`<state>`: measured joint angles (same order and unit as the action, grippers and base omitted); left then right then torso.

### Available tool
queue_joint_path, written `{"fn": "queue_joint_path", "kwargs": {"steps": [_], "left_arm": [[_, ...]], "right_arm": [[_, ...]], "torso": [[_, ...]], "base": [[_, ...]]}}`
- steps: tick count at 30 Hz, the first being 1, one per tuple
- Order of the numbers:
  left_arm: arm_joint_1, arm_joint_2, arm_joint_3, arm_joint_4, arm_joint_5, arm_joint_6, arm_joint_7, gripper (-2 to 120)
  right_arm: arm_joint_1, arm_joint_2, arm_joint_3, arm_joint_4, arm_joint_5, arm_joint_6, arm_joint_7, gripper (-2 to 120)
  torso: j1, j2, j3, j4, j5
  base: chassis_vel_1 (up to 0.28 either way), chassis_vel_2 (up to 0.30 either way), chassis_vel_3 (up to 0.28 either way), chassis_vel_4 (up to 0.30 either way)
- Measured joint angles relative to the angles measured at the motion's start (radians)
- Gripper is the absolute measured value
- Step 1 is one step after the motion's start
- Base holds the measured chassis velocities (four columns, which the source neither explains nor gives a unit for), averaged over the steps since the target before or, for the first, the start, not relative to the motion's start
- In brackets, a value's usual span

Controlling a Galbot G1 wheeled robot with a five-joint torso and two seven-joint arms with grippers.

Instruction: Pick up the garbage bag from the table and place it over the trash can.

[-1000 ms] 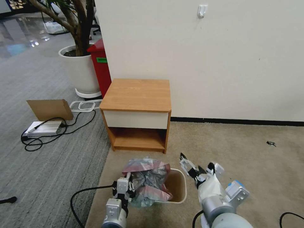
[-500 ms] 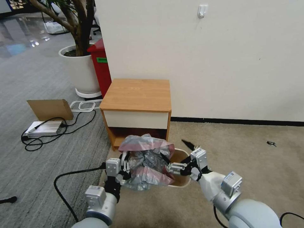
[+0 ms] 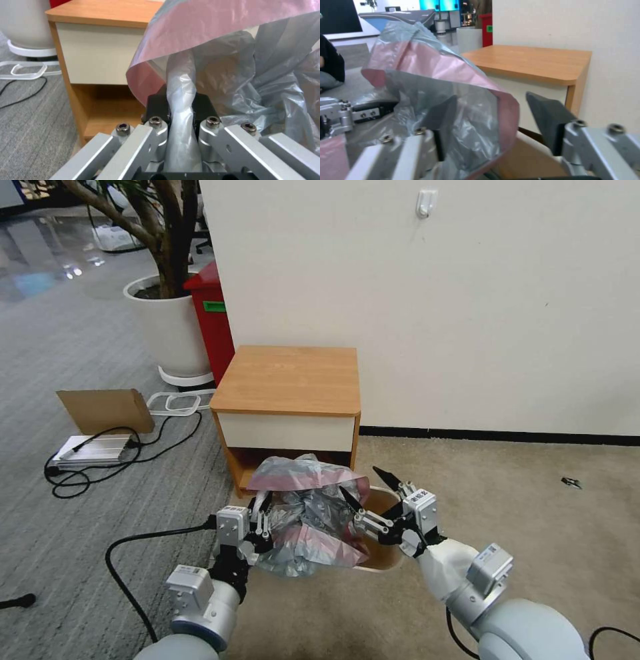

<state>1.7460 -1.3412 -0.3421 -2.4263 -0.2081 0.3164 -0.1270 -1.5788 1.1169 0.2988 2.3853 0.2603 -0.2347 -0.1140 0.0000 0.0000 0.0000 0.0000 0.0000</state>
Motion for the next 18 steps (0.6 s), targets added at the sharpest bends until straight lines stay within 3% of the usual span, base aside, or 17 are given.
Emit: {"fn": "queue_joint_path", "kwargs": {"steps": [7,11,13,15,18], "left_arm": [[0.001,-0.002,0.0,0.001,0.001,-0.001,0.0,7],[0.001,-0.005,0.007,0.002,0.003,-0.001,0.0,7],[0.001,-0.005,0.008,0.002,0.003,-0.001,0.0,7],[0.002,-0.006,0.012,0.003,0.006,-0.002,-0.001,7],[0.004,-0.008,0.014,0.004,0.01,-0.002,-0.001,7]], "right_arm": [[0.0,0.008,-0.016,-0.001,0.001,0.018,0.003,34],[0.01,0.01,-0.017,-0.006,-0.001,0.03,0.005,14],[0.012,0.009,-0.017,-0.007,-0.001,0.031,0.005,13],[0.016,0.003,-0.012,-0.005,0.002,0.034,0.006,1],[0.018,-0.006,-0.003,0.011,0.019,0.035,0.01,0]], "torso": [[0.0,0.0,0.0,0.0,0.0],[0.0,0.0,0.0,0.0,0.0],[0.0,0.0,0.0,0.0,0.0],[0.0,0.0,0.0,0.0,0.0],[0.0,0.0,0.0,0.0,0.0]], "base": [[0.0,0.0,0.0,0.0],[0.0,0.0,0.0,0.0],[0.0,0.0,0.0,0.0],[0.0,0.0,0.0,0.0],[0.0,0.0,0.0,0.0]]}}
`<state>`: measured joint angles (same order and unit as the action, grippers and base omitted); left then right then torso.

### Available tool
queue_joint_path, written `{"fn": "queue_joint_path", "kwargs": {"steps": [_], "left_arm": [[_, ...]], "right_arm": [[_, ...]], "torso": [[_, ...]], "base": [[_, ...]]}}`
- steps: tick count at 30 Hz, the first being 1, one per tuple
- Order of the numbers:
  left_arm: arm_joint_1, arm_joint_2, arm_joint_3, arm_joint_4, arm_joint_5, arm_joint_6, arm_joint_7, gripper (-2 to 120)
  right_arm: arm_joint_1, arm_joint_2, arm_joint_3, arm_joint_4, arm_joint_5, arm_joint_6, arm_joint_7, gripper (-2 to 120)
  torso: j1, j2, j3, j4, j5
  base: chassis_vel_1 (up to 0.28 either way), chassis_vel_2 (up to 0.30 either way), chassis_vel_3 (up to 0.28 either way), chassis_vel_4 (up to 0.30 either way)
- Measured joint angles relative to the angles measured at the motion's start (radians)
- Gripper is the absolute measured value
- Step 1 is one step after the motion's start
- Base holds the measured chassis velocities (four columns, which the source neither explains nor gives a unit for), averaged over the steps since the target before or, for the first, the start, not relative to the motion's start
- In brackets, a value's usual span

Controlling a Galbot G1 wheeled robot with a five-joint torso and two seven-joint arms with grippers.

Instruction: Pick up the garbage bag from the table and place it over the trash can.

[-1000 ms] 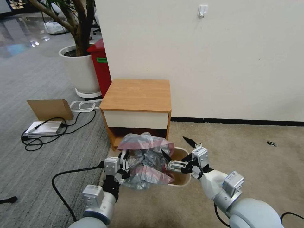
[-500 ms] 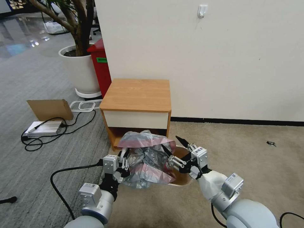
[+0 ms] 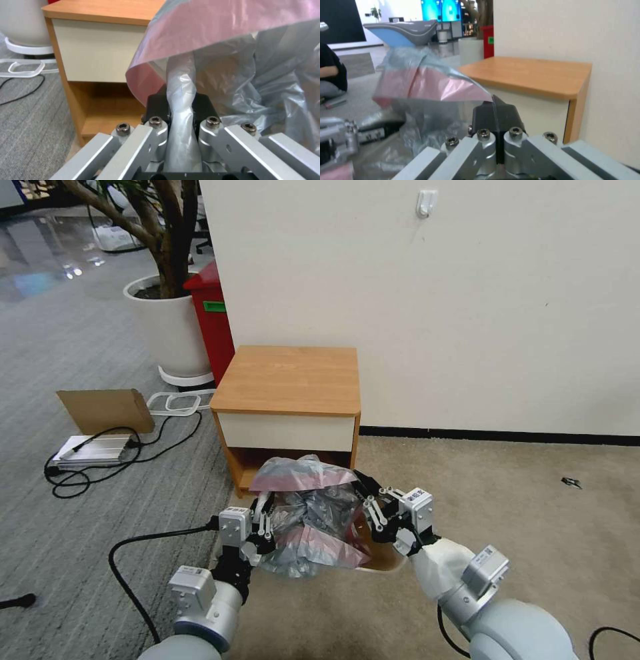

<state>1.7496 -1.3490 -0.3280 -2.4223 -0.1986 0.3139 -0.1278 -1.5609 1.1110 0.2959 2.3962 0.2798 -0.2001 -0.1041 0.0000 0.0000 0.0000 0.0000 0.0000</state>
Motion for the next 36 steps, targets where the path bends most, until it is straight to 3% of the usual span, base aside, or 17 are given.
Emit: {"fn": "queue_joint_path", "kwargs": {"steps": [8,16,23,28,32,36], "left_arm": [[0.015,-0.003,0.025,0.002,0.034,-0.002,0.013,7],[0.028,0.001,0.028,-0.006,0.042,-0.003,0.033,7],[0.03,-0.002,0.026,-0.007,0.034,-0.003,0.035,7],[0.014,0.008,0.008,-0.003,-0.014,-0.001,0.033,7],[0.0,0.029,-0.02,-0.007,-0.046,0.007,0.044,7],[-0.012,0.061,-0.072,-0.022,-0.091,0.028,0.068,7]], "right_arm": [[0.049,-0.067,0.06,0.047,0.118,-0.063,0.048,0],[0.155,-0.163,0.082,0.008,0.205,-0.127,0.095,0],[0.18,-0.196,0.102,0.002,0.278,-0.154,0.111,0],[0.138,-0.248,0.149,0.063,0.369,-0.18,0.037,12],[0.148,-0.334,0.183,0.068,0.42,-0.191,-0.055,25],[0.165,-0.462,0.227,0.065,0.485,-0.217,-0.232,43]], "torso": [[0.0,0.0,0.0,-0.0001,0.0001],[0.0,0.0,0.0,0.0,0.0002],[0.0,0.0,0.0,0.0001,0.0002],[0.0,0.0,0.0,-0.0002,-0.0001],[0.0,0.0,0.0,0.0,0.0001],[0.0,0.0,0.0,0.0,-0.0001]], "base": [[0.0,0.0,0.0,0.0],[0.0,0.0,0.0,0.0],[0.0,0.0,0.0,0.0],[0.0,0.0,0.0,0.0],[0.0,0.0,0.0,0.0],[0.0,0.0,0.0,0.0]]}}
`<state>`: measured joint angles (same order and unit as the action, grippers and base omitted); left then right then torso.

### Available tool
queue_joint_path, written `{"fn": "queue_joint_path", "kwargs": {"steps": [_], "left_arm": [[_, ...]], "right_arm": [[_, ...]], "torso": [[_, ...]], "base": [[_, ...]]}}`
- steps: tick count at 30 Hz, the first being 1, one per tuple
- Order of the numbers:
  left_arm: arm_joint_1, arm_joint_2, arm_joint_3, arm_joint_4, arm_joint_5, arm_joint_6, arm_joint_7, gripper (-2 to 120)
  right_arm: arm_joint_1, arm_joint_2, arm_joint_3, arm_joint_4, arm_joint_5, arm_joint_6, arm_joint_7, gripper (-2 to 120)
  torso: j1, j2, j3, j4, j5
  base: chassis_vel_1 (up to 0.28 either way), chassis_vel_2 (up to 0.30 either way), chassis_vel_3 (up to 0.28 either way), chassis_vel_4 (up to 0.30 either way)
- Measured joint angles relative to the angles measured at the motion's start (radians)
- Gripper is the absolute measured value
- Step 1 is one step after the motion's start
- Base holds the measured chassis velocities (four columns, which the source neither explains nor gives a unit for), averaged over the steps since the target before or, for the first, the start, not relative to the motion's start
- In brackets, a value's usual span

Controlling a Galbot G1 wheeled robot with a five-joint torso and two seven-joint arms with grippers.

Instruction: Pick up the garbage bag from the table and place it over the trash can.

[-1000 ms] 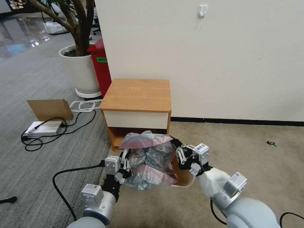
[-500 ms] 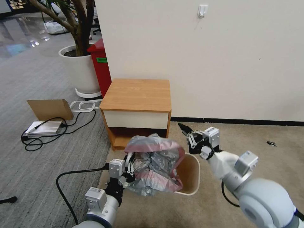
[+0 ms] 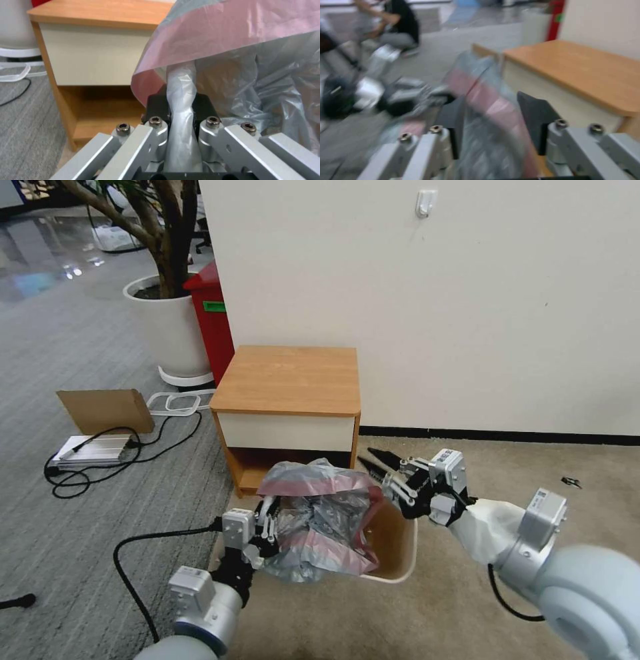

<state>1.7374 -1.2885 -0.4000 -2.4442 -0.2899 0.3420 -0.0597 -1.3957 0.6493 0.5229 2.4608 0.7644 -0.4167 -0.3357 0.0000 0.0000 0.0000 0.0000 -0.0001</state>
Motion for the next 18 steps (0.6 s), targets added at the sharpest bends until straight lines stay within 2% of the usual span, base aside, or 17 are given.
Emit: {"fn": "queue_joint_path", "kwargs": {"steps": [1,4,5,7,8,11,13,15,18], "left_arm": [[0.0,0.0,0.0,0.0,0.0,0.0,0.0,7],[-0.01,0.007,-0.019,-0.008,-0.017,0.01,0.012,7],[-0.01,0.007,-0.019,-0.008,-0.017,0.01,0.012,7],[-0.012,0.006,-0.021,-0.013,-0.02,0.016,0.016,7],[-0.012,0.006,-0.021,-0.013,-0.02,0.016,0.016,7],[-0.013,0.001,-0.02,-0.013,-0.02,0.019,0.02,7],[-0.012,0.0,-0.02,-0.013,-0.02,0.019,0.02,7],[-0.012,-0.001,-0.019,-0.01,-0.018,0.019,0.021,7],[-0.01,-0.003,-0.02,-0.009,-0.018,0.019,0.021,7]], "right_arm": [[0.0,0.0,0.0,0.0,0.0,0.0,0.0,43],[0.026,-0.033,-0.028,-0.015,0.001,-0.01,-0.022,59],[0.026,-0.033,-0.028,-0.015,0.001,-0.01,-0.022,59],[0.033,-0.024,-0.042,-0.027,-0.015,-0.011,-0.017,68],[0.033,-0.024,-0.042,-0.027,-0.015,-0.011,-0.017,68],[0.024,-0.004,-0.043,-0.027,-0.021,-0.011,0.008,84],[0.023,0.001,-0.041,-0.024,-0.02,-0.01,0.016,86],[0.027,0.004,-0.033,-0.016,-0.013,-0.008,0.028,96],[0.035,0.001,-0.034,-0.02,-0.016,-0.005,0.041,99]], "torso": [[0.0,0.0,0.0,0.0,0.0],[0.0,0.0,0.0,0.0001,0.0001],[0.0,0.0,0.0,0.0001,0.0001],[0.0,0.0,0.0,0.0,0.0002],[0.0,0.0,0.0,0.0,0.0002],[0.0,0.0,0.0,0.0,0.0002],[0.0,0.0,0.0,0.0,0.0003],[0.0,0.0,0.0,0.0,0.0001],[0.0,0.0,0.0,0.0,0.0001]], "base": [[0.0,0.0,0.0,0.0],[0.0,0.0,0.0,0.0],[0.0,0.0,0.0,0.0],[0.0,0.0,0.0,0.0],[0.0,0.0,0.0,0.0],[0.0,0.0,0.0,0.0],[0.0,0.0,0.0,0.0],[0.0,0.0,0.0,0.0],[0.0,0.0,0.0,0.0]]}}
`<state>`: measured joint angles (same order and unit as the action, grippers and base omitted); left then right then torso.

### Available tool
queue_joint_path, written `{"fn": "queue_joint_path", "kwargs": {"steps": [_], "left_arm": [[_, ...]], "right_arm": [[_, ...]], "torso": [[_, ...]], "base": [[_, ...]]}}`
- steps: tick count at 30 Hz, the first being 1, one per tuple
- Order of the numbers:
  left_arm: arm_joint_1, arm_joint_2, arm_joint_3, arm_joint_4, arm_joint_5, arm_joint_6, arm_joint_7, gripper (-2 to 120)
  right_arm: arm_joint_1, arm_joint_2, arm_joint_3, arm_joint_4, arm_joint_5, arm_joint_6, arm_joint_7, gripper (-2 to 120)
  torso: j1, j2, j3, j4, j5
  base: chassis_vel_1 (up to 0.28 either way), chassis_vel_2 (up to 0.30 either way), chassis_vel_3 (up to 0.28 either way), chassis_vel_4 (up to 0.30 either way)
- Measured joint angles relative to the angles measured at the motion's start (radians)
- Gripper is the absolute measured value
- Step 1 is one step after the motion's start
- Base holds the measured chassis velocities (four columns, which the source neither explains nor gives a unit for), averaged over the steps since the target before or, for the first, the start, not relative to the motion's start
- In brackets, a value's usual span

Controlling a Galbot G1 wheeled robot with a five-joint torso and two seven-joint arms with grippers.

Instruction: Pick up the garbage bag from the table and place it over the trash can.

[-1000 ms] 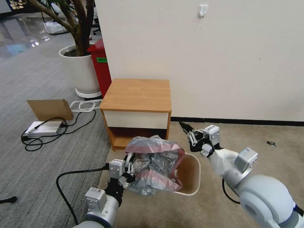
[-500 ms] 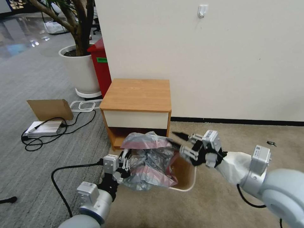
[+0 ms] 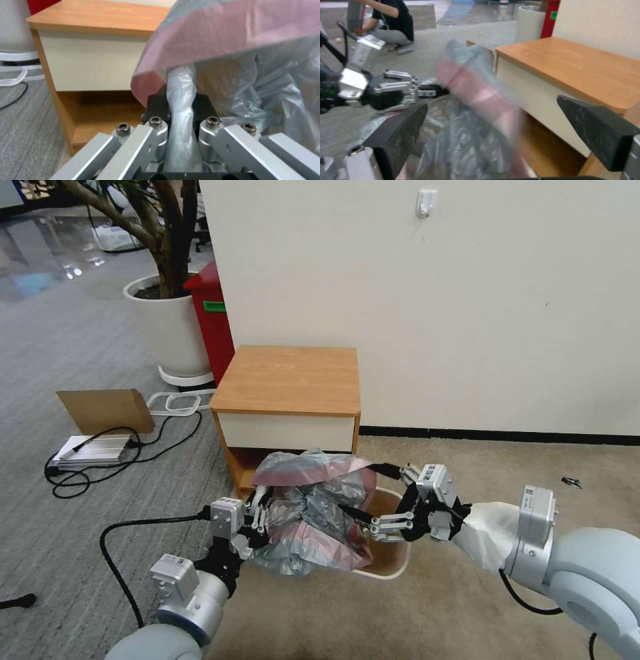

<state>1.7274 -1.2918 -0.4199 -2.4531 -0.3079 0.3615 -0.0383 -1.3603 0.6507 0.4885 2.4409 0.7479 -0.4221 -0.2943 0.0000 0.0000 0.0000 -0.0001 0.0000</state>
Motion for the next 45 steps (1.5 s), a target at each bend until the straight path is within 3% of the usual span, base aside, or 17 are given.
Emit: {"fn": "queue_joint_path", "kwargs": {"steps": [14,20,24,28,35,41,45], "left_arm": [[0.009,-0.017,0.009,-0.012,0.003,0.001,0.002,7],[0.01,-0.017,0.021,-0.019,0.003,0.003,0.004,7],[0.008,-0.017,0.03,-0.019,0.003,0.004,0.005,7],[0.008,-0.018,0.032,-0.019,0.003,0.005,0.005,7],[0.006,-0.018,0.032,-0.023,0.003,0.006,0.005,7],[0.006,-0.02,0.035,-0.024,0.003,0.007,0.005,7],[0.008,-0.023,0.042,-0.024,0.006,0.007,0.009,7]], "right_arm": [[0.044,-0.003,-0.039,-0.065,0.003,0.008,0.002,96],[0.051,0.013,-0.046,-0.071,-0.001,0.007,-0.001,77],[0.046,0.031,-0.051,-0.058,-0.007,0.007,-0.001,58],[0.041,0.034,-0.053,-0.045,-0.018,0.006,-0.003,48],[0.041,0.036,-0.058,-0.028,-0.027,0.002,-0.002,17],[0.052,0.032,-0.054,-0.023,-0.021,0.002,0.004,0],[0.095,0.02,-0.053,-0.025,0.025,-0.007,0.044,0]], "torso": [[0.0,0.0,0.0,0.0,0.0],[0.0,0.0,0.0,0.0001,0.0],[0.0,0.0,0.0,0.0001,0.0],[0.0,0.0,0.0,0.0,0.0],[0.0,0.0,0.0,0.0001,0.0],[0.0,0.0,0.0,0.0,0.0],[0.0,0.0,0.0,0.0,0.0]], "base": [[0.0,0.0,0.0,0.0],[0.0,0.0,0.0,0.0],[0.0,0.0,0.0,0.0],[0.0,0.0,0.0,0.0],[0.0,0.0,0.0,0.0],[0.0,0.0,0.0,0.0],[0.0,0.0,0.0,0.0]]}}
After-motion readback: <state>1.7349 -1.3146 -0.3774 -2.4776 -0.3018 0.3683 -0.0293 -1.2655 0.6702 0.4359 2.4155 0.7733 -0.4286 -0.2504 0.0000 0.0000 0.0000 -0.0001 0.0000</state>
